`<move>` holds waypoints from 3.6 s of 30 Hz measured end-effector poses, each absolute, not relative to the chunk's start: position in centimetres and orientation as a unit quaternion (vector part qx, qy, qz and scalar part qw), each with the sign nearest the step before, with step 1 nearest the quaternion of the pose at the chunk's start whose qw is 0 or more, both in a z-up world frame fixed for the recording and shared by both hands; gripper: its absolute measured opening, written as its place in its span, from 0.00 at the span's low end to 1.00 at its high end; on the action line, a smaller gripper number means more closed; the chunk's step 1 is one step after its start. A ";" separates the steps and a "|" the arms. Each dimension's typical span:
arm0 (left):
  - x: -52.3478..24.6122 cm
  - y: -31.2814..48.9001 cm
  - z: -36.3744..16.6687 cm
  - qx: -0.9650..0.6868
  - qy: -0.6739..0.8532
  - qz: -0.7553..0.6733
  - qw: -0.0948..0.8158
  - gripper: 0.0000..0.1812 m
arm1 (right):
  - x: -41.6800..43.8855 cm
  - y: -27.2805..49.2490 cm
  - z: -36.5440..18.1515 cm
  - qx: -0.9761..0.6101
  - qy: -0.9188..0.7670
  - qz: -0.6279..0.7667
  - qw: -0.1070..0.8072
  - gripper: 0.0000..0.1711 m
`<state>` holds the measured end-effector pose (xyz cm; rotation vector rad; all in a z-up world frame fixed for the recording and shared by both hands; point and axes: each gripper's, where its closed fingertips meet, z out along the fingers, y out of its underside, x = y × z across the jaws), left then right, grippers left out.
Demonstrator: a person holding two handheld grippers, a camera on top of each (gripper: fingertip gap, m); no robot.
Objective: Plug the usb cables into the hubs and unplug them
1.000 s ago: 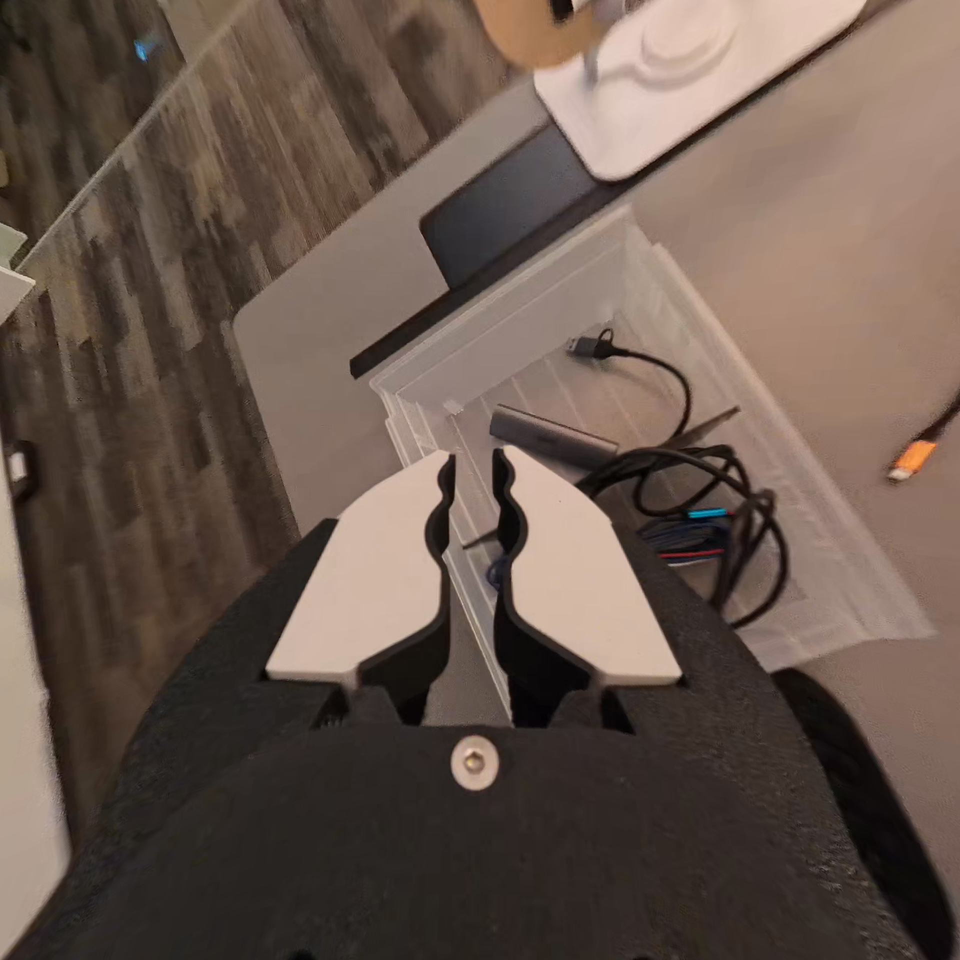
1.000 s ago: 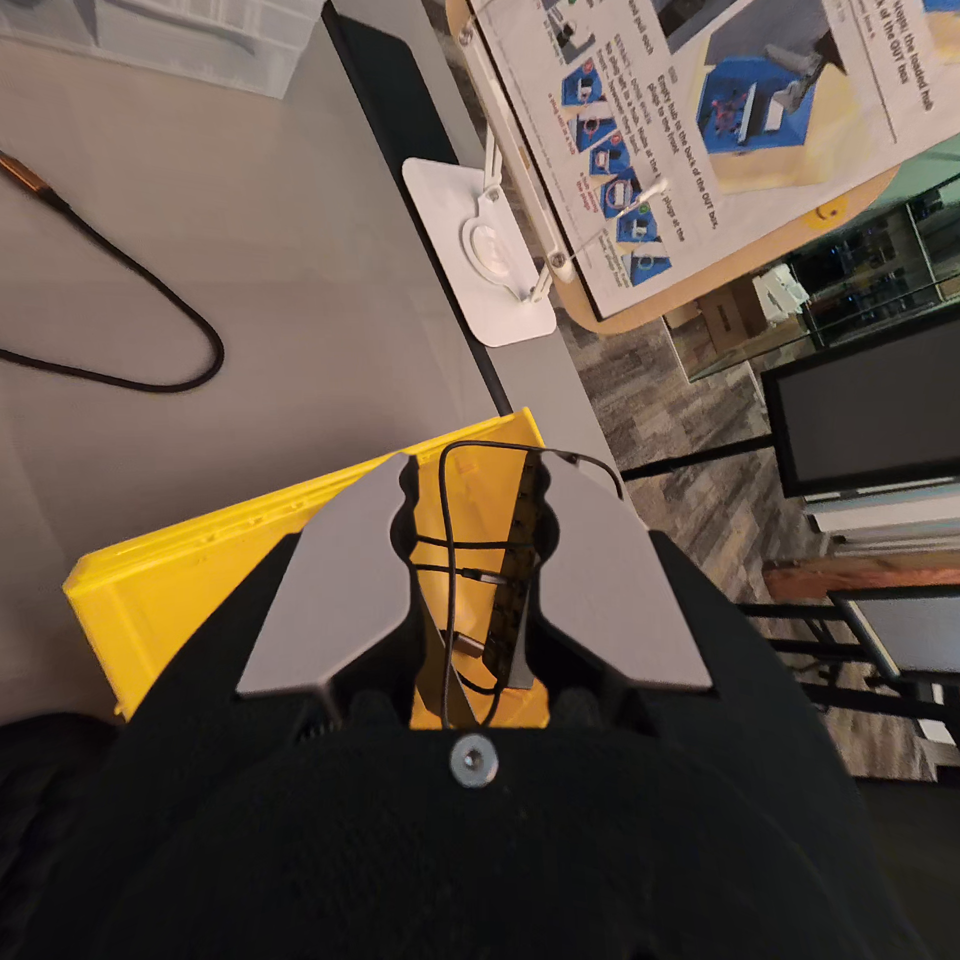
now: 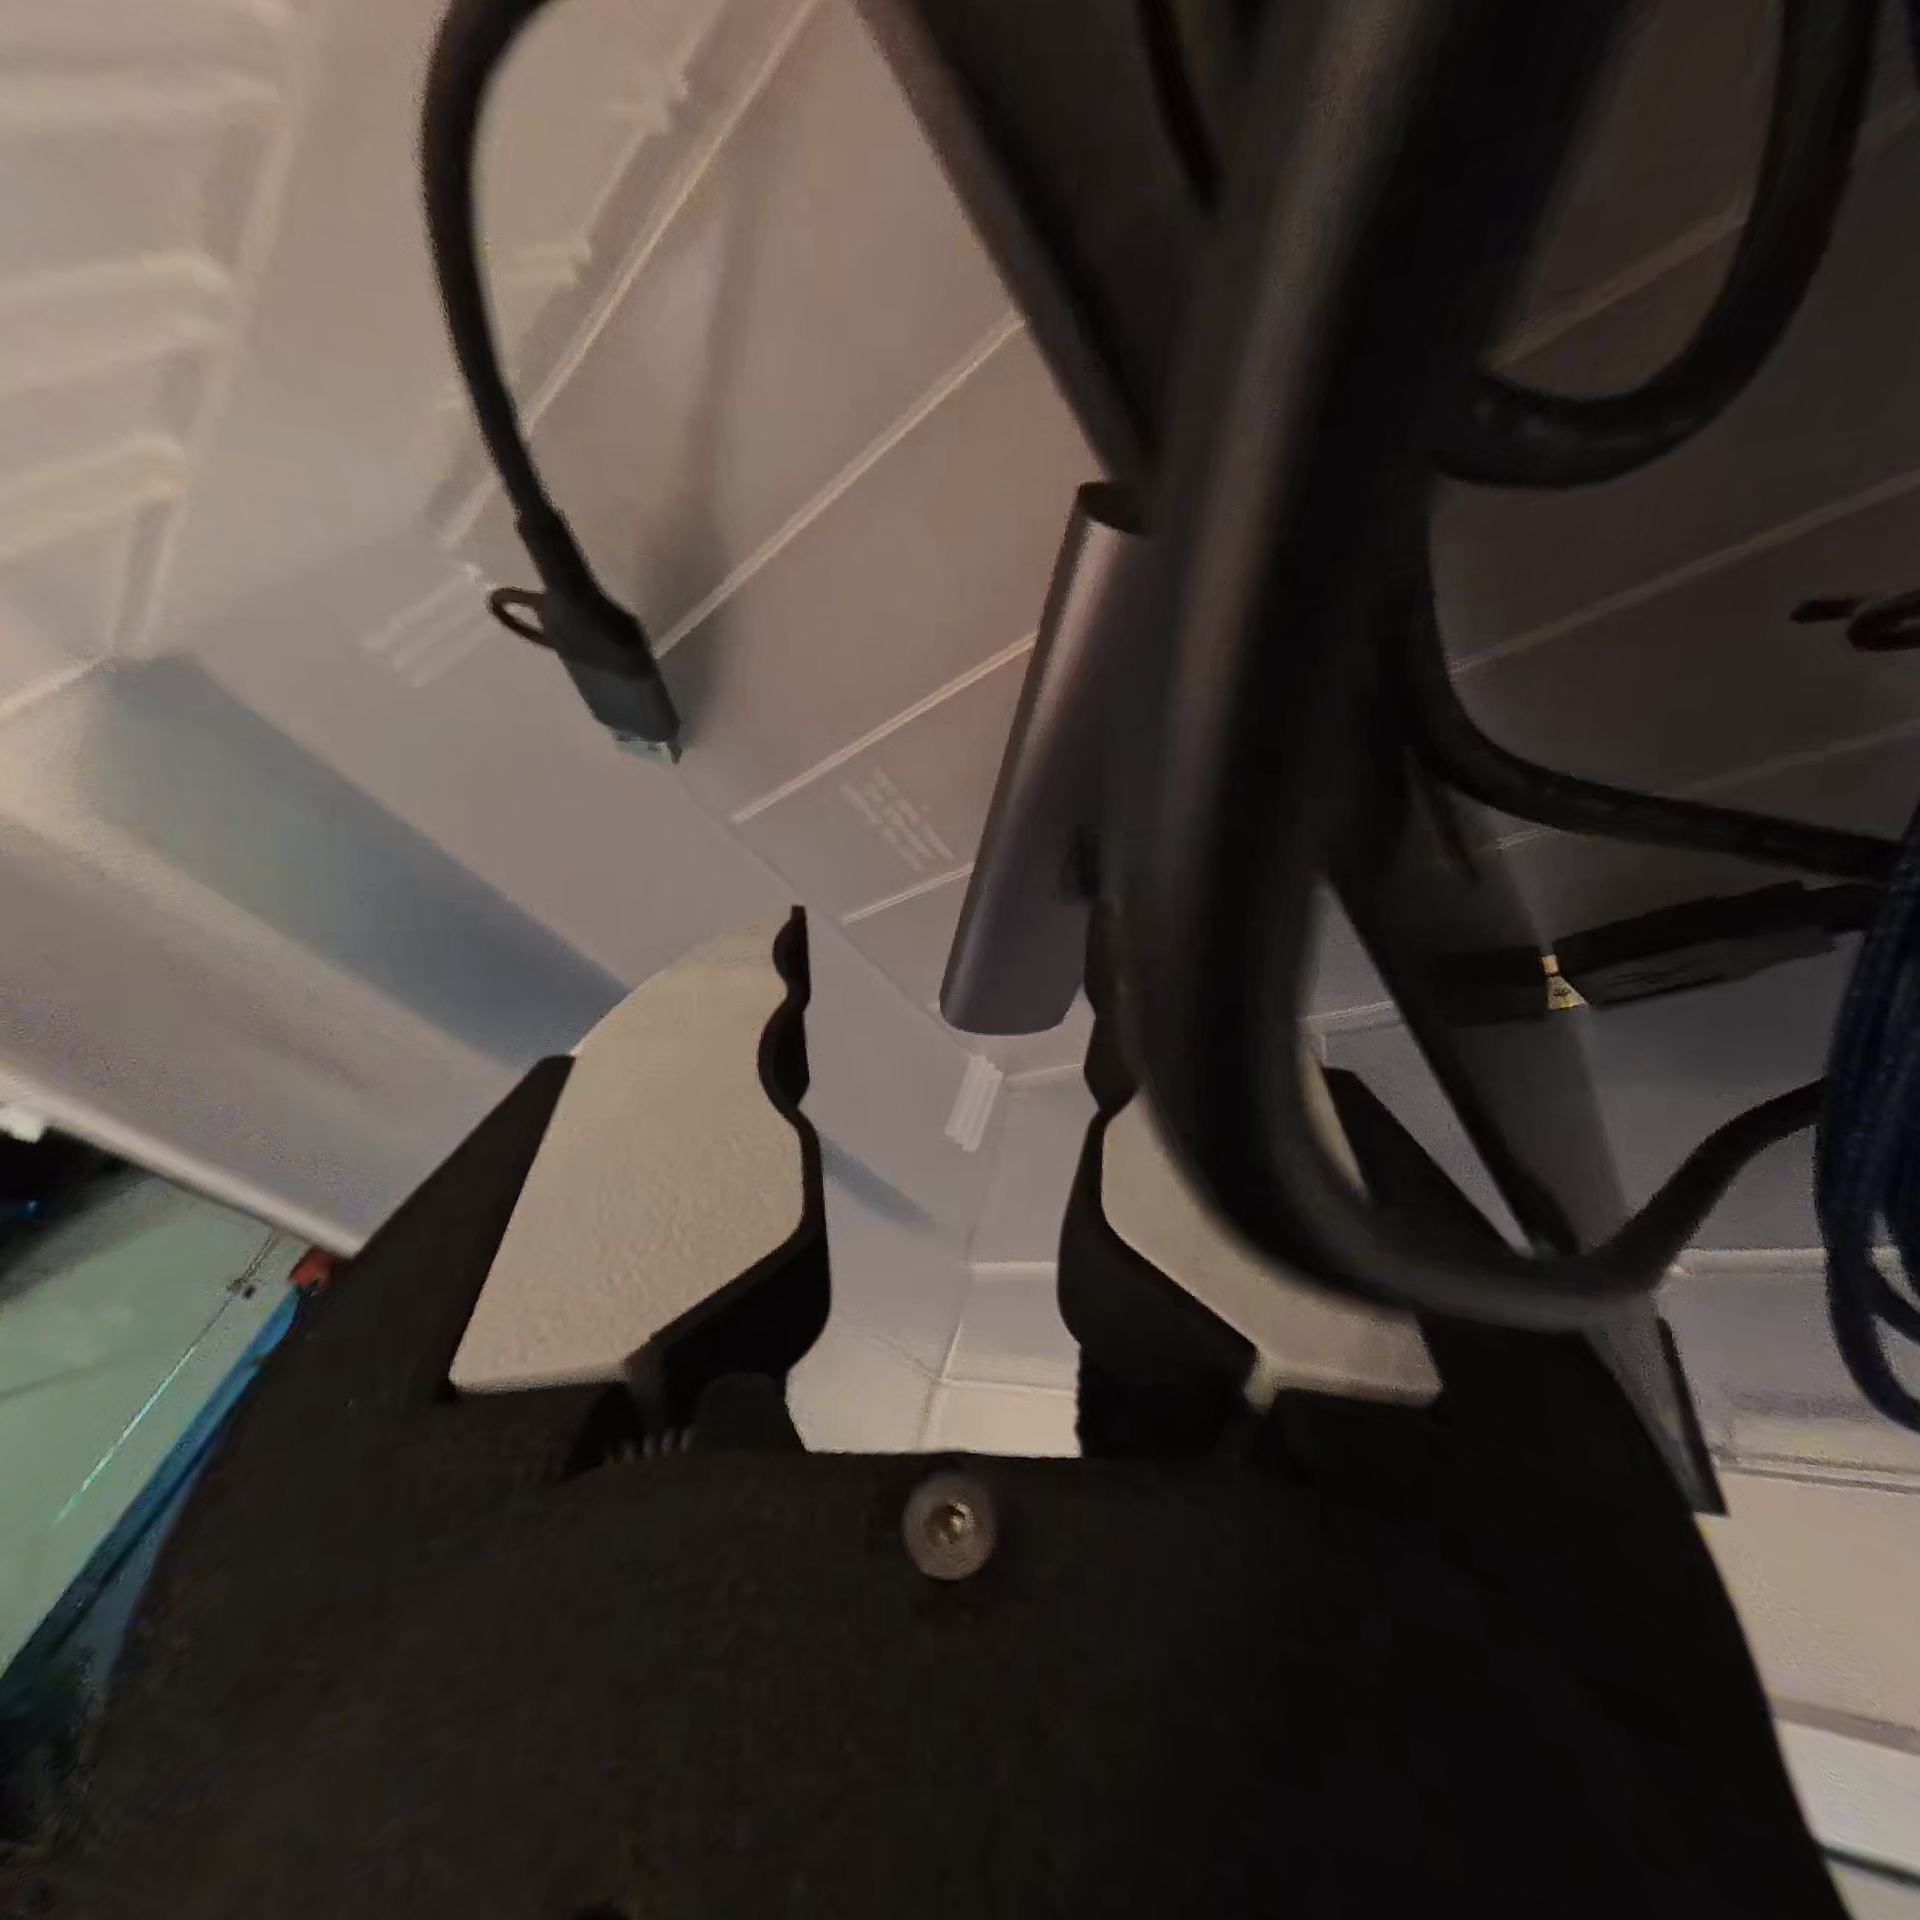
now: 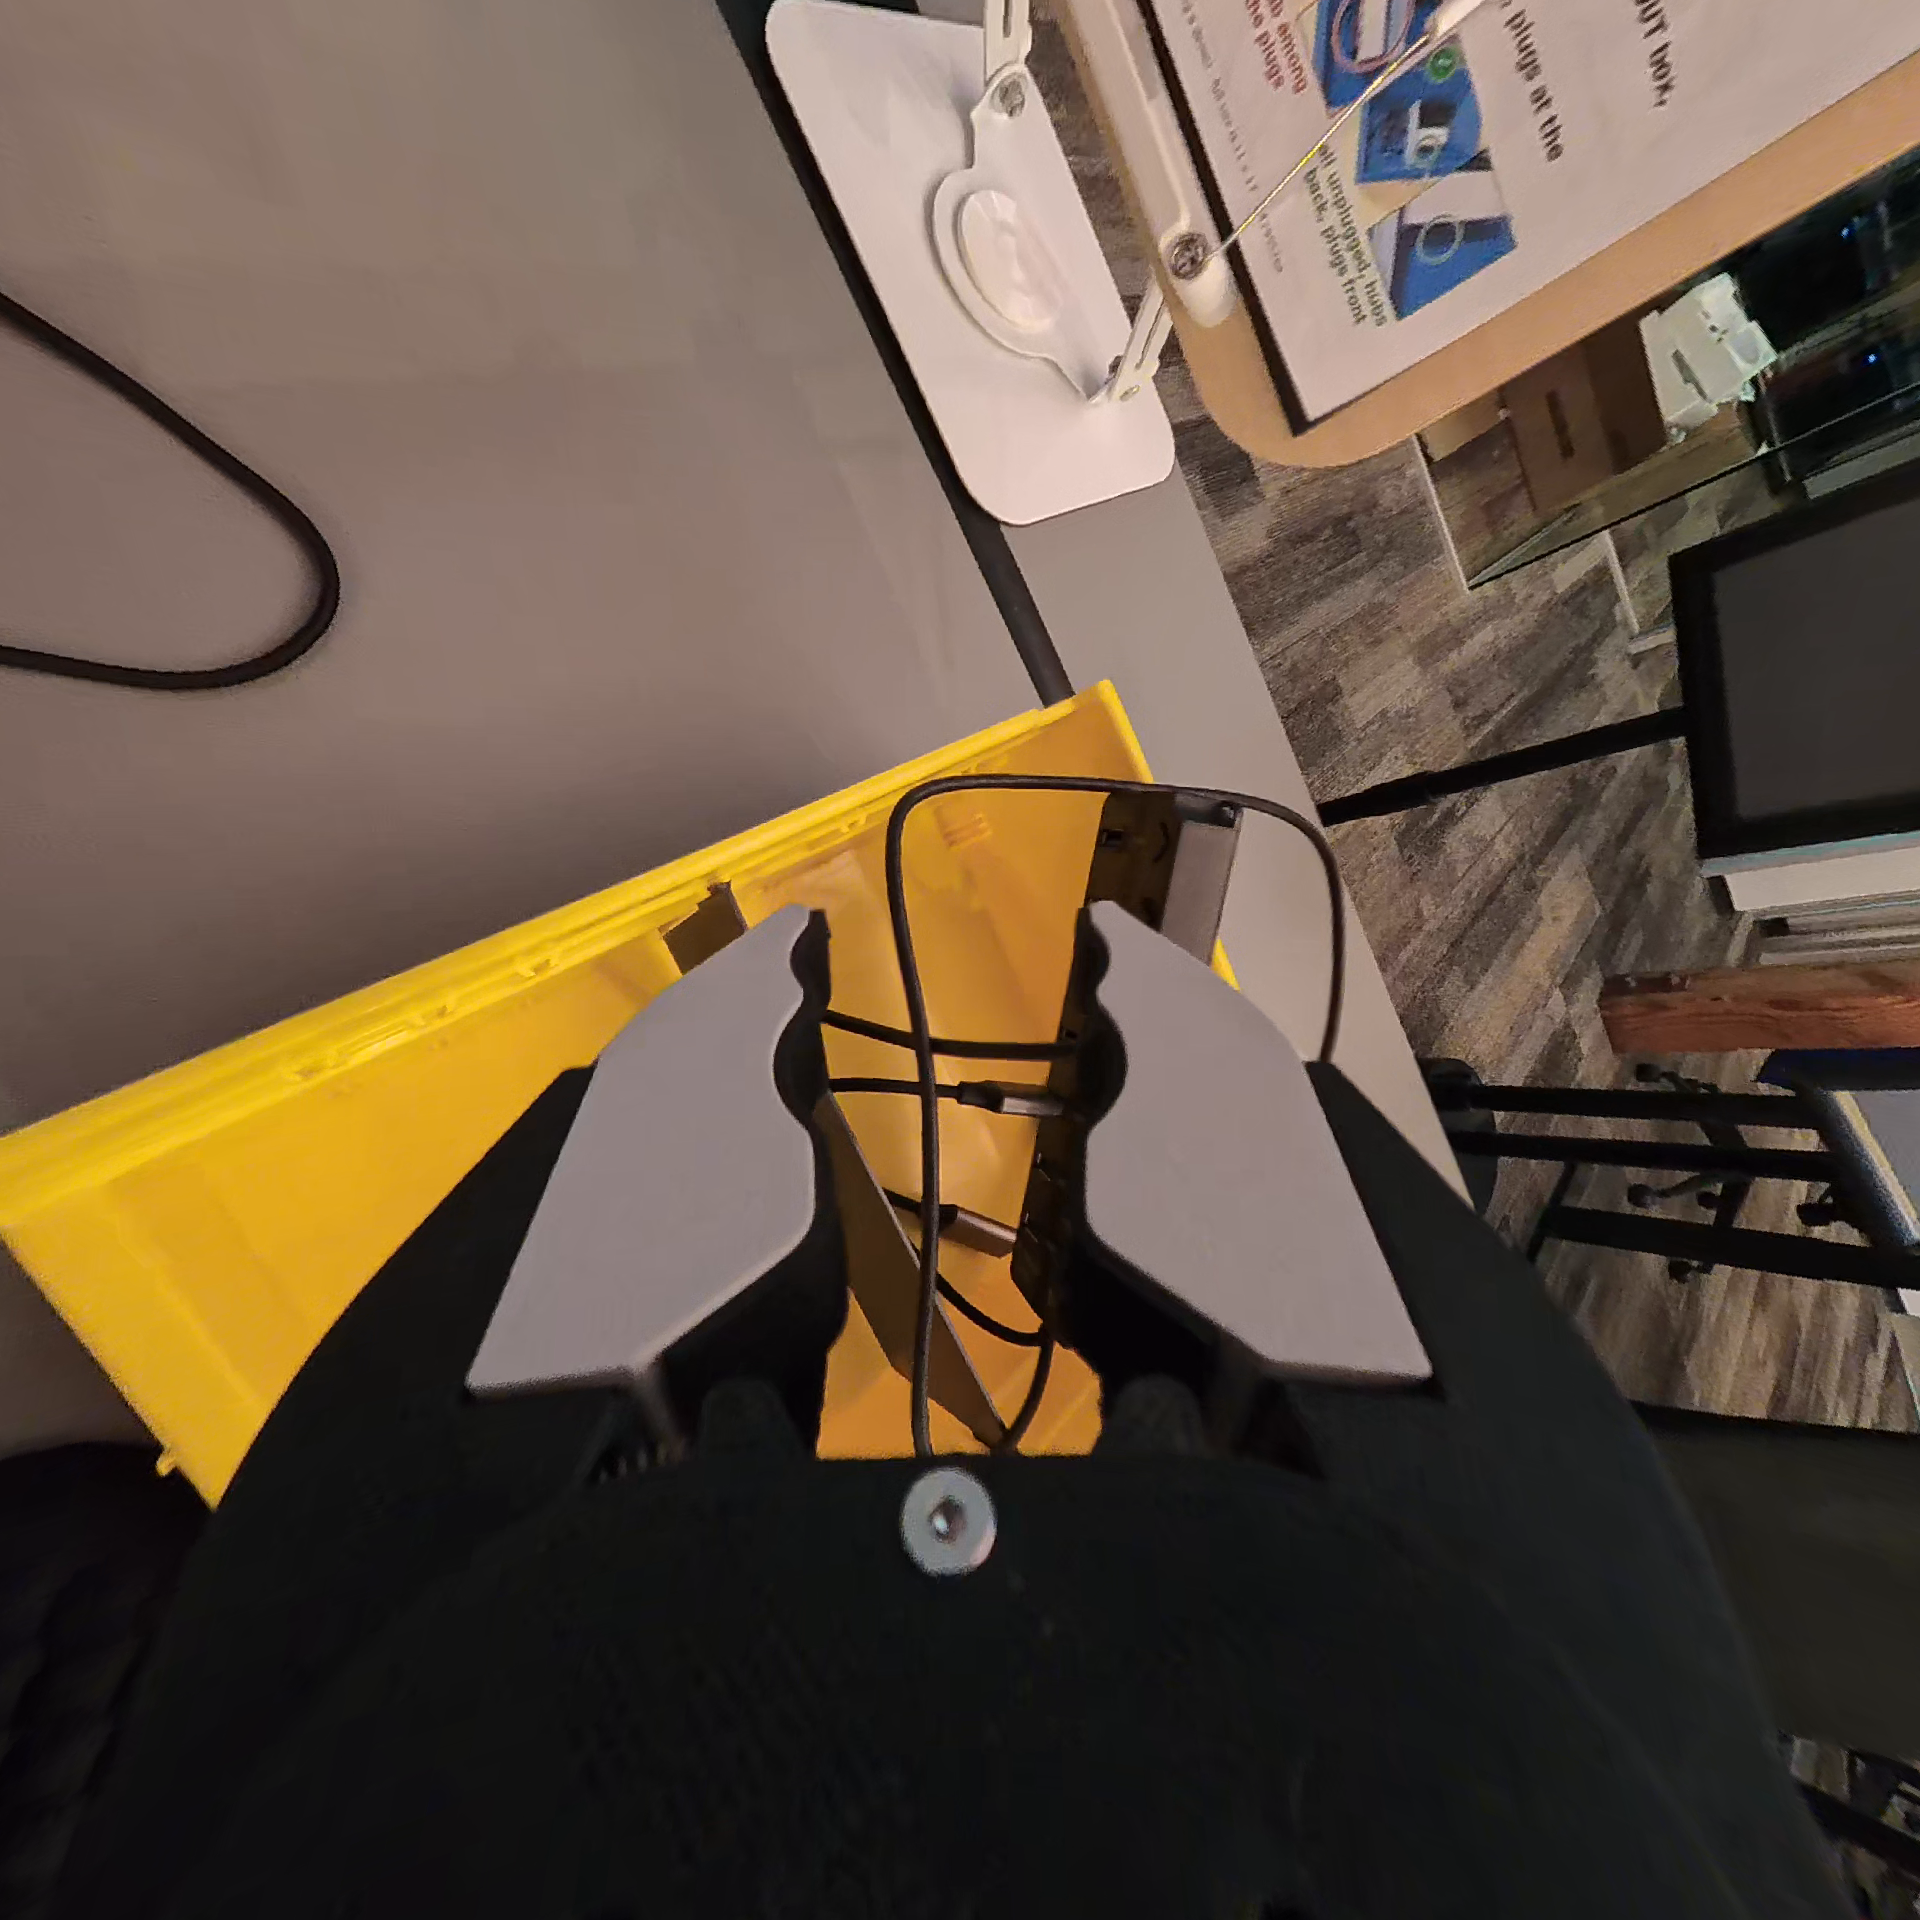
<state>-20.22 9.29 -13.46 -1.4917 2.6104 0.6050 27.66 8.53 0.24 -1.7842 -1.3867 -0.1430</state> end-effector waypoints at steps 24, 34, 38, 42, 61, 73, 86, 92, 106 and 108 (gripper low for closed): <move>-23.7 10.1 -6.7 -0.518 0.804 0.290 -0.007 0.17 | 27.0 7.8 -0.1 -0.701 -0.577 -0.041 0.417 0.26; -21.3 8.7 3.1 -0.521 0.758 0.386 0.072 0.17 | 26.0 6.5 1.6 -0.675 -0.590 -0.030 0.442 0.26; -21.1 7.5 4.4 -0.517 0.750 0.409 0.058 0.17 | 26.0 5.8 2.4 -0.665 -0.592 -0.026 0.454 0.26; -21.1 7.2 2.9 -0.509 0.752 0.417 0.035 0.17 | 25.8 5.2 3.2 -0.655 -0.594 -0.016 0.467 0.26; -21.3 9.3 1.9 -0.494 0.729 0.473 0.024 0.17 | 26.3 5.8 2.9 -0.656 -0.592 0.011 0.467 0.26; -12.5 5.9 13.0 -0.496 0.652 0.522 0.235 0.17 | 23.2 4.6 3.8 -0.614 -0.613 0.049 0.494 0.26; 0.0 1.4 12.7 -0.523 0.557 0.455 0.457 0.17 | 13.4 -3.5 12.1 -0.397 -0.591 0.188 0.677 0.30; 3.8 0.7 12.5 -0.513 0.575 0.448 0.453 0.17 | 11.9 -4.6 12.8 -0.306 -0.576 0.094 0.752 0.32; 8.2 0.6 6.4 -0.415 0.647 0.519 0.373 0.17 | 10.9 0.8 4.7 -0.497 -0.621 0.175 0.580 0.23; 8.7 0.8 6.1 -0.416 0.650 0.515 0.372 0.17 | 10.8 1.0 3.3 -0.500 -0.641 0.159 0.560 0.14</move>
